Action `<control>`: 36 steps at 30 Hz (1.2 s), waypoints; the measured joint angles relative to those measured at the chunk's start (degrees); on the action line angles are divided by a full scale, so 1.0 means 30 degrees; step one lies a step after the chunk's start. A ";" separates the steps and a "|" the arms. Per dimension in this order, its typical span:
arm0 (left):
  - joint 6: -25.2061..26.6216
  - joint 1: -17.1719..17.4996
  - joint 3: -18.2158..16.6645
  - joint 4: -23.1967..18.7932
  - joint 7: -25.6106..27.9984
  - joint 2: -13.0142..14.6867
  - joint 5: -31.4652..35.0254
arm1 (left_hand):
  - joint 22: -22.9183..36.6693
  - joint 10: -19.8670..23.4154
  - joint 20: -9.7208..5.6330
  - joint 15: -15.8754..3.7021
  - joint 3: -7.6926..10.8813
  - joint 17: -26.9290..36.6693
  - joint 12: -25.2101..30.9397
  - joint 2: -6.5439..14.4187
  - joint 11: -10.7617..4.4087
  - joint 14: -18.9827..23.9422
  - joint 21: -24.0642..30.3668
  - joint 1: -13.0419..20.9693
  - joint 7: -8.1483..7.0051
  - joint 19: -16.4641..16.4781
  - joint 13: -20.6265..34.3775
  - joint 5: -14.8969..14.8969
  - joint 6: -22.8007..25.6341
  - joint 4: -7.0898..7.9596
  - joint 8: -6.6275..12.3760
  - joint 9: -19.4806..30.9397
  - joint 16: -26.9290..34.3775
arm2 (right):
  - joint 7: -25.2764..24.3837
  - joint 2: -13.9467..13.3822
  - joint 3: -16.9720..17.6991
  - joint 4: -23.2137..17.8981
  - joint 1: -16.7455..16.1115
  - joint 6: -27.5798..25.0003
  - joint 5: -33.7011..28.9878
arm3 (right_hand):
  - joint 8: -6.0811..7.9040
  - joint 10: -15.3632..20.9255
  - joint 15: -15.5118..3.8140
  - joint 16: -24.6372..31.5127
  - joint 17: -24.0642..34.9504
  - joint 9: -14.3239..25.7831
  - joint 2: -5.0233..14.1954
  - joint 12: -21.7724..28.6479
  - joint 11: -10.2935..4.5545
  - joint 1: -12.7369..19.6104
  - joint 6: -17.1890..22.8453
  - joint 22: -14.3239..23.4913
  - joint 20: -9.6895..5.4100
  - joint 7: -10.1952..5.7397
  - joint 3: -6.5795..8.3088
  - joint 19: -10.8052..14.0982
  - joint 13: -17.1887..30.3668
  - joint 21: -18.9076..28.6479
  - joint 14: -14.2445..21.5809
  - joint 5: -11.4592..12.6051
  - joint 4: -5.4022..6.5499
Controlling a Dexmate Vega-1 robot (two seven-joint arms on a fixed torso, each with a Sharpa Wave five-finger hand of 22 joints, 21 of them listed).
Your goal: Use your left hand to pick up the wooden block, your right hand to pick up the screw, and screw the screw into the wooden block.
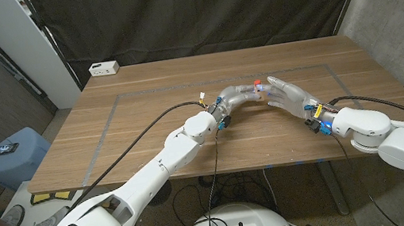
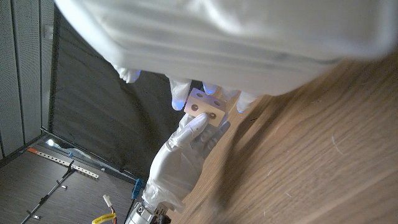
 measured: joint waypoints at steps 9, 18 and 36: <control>-0.0031 0.0079 -0.0004 -0.0169 0.0096 0.0068 0.0099 | 0.0000 -0.0036 0.0000 0.0000 0.0024 -0.0001 0.0000 0.0070 0.0026 0.0000 0.0000 -0.0073 0.0002 0.0000 0.0000 0.0001 -0.0003 0.0024 -0.0021 -0.0001 0.0000 | -0.0220 -0.0103 0.0596 -0.0172 -0.0655 0.0101 0.0033 | 0.0137 0.0001 0.0000 0.0000 -0.0001 0.0059 0.0000 0.0000 0.0000 0.0000 0.0206 0.0000 0.0000 0.0000 0.0071 0.0000 0.0000 0.0000 0.0001 0.0000 0.0071; -0.0032 0.0199 -0.0003 -0.0417 0.0169 0.0145 0.0153 | 0.0000 -0.0174 0.0000 0.0065 0.0024 0.0096 0.0000 -0.0023 -0.0045 -0.0068 0.0000 -0.0166 -0.0099 0.0000 0.0005 -0.0001 -0.0106 0.0023 -0.0038 -0.0002 0.0000 | -0.0311 -0.0216 0.1041 -0.0203 -0.1057 0.0111 0.0079 | 0.0137 0.0000 0.0000 0.0000 -0.0003 0.0058 0.0000 0.0001 0.0001 0.0000 0.0308 0.0000 0.0000 0.0103 0.0070 0.0000 0.0000 0.0000 0.0000 0.0000 0.0071; 0.0047 0.0363 -0.0006 -0.0839 0.0297 0.0303 0.0267 | 0.0000 -0.0282 0.0000 0.0065 0.0019 0.0093 0.0001 0.0134 -0.0015 -0.0067 0.0000 -0.0117 -0.0108 0.0000 -0.0003 0.0064 -0.0318 0.0018 -0.0042 -0.0004 0.0001 | -0.0341 -0.0018 0.1462 0.0111 -0.1132 0.0115 -0.0152 | -0.0300 0.0001 -0.0001 0.0000 -0.0004 0.0056 0.0000 0.0000 0.0001 0.0000 -0.0960 0.0000 0.0000 -0.0331 0.0070 0.0000 0.0000 0.0000 0.0000 0.0000 0.0071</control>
